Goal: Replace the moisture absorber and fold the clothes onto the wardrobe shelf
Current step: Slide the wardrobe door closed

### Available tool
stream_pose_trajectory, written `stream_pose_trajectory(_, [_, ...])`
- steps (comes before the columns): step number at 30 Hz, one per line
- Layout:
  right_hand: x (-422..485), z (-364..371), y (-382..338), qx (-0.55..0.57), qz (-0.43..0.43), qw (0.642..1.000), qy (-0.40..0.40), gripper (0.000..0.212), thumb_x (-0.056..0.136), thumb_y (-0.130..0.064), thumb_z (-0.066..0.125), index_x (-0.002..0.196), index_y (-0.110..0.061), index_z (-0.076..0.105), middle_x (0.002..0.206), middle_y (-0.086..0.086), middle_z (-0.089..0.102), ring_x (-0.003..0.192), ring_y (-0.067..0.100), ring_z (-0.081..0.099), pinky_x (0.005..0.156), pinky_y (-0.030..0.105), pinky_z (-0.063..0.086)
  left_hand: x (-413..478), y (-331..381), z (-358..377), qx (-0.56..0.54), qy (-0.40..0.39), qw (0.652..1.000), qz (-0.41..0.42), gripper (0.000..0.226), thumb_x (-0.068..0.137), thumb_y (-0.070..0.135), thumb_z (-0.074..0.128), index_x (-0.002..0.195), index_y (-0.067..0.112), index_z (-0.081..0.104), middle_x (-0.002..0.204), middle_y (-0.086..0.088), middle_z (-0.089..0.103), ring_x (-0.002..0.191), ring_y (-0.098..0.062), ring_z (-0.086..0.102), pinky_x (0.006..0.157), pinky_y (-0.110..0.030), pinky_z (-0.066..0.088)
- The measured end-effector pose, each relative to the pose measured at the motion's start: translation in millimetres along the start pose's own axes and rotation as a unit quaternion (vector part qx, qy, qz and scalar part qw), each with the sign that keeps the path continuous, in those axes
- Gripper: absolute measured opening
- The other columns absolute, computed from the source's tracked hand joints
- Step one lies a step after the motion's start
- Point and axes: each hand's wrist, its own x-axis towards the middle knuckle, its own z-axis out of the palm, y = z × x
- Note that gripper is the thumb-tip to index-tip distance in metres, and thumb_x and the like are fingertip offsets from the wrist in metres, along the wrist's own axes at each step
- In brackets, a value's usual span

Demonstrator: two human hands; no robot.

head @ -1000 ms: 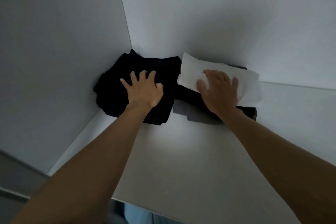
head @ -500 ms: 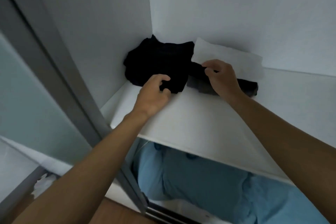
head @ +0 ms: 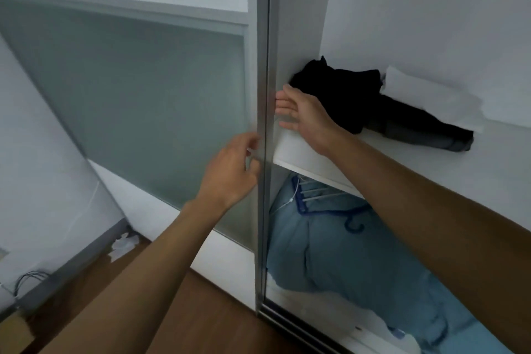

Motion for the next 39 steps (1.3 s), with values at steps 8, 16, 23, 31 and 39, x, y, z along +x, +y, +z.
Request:
stream_pose_trajectory(8, [21.3, 35.6, -3.9, 0.063, 0.015, 0.997, 0.051, 0.034, 0.101, -0.046, 0.043, 0.086, -0.024, 0.065, 0.075, -0.009, 0.07, 0.072, 0.008, 0.062, 0.071, 0.029, 0.048, 24.7, 14.2, -21.3, 0.129, -0.063, 0.99, 0.009, 0.042, 0.092, 0.022, 0.044, 0.131, 0.029, 0.059, 0.126, -0.009, 0.065, 0.112, -0.037, 0.061, 0.089, -0.042, 0.05])
stream_pose_trajectory(16, [-0.5, 24.7, 13.6, 0.02, 0.007, 0.999, 0.035, 0.057, 0.098, -0.057, 0.042, 0.136, -0.017, 0.057, 0.134, 0.006, 0.063, 0.123, 0.021, 0.06, 0.111, 0.042, 0.041, 6.0, 16.7, -12.0, 0.115, -0.103, 0.986, -0.058, 0.047, 0.093, 0.024, 0.047, 0.14, 0.027, 0.042, 0.119, -0.012, 0.066, 0.107, -0.038, 0.061, 0.09, -0.045, 0.051])
stream_pose_trajectory(23, [-50.2, -26.1, 10.5, -0.02, -0.04, 0.998, 0.051, 0.05, 0.091, -0.062, 0.044, 0.102, -0.021, 0.071, 0.097, 0.0, 0.075, 0.098, 0.017, 0.07, 0.094, 0.037, 0.051, 10.2, 59.2, 14.9, 0.116, -0.141, 0.982, -0.043, 0.043, 0.097, 0.04, 0.051, 0.135, 0.021, 0.046, 0.123, -0.003, 0.066, 0.109, -0.029, 0.063, 0.093, -0.046, 0.052])
stream_pose_trajectory(31, [-120.9, -111.4, 11.0, -0.149, -0.085, 0.982, 0.081, 0.052, 0.086, -0.058, 0.057, 0.11, -0.012, 0.062, 0.111, 0.013, 0.068, 0.104, 0.027, 0.066, 0.099, 0.05, 0.051, 9.1, 153.3, 62.1, 0.115, -0.166, 0.974, 0.1, 0.018, 0.095, 0.029, 0.044, 0.095, 0.014, 0.053, 0.083, -0.008, 0.064, 0.073, -0.031, 0.061, 0.072, -0.046, 0.054])
stream_pose_trajectory(39, [-200.2, -207.7, 17.8, -0.176, -0.091, 0.968, 0.153, 0.02, 0.096, -0.039, 0.053, 0.096, -0.022, 0.063, 0.104, 0.009, 0.072, 0.1, 0.024, 0.067, 0.091, 0.04, 0.053, -10.2, 221.6, 101.1, 0.094, -0.282, 0.922, 0.248, 0.027, 0.099, 0.028, 0.041, 0.118, 0.021, 0.059, 0.111, 0.0, 0.07, 0.097, -0.026, 0.064, 0.085, -0.045, 0.052])
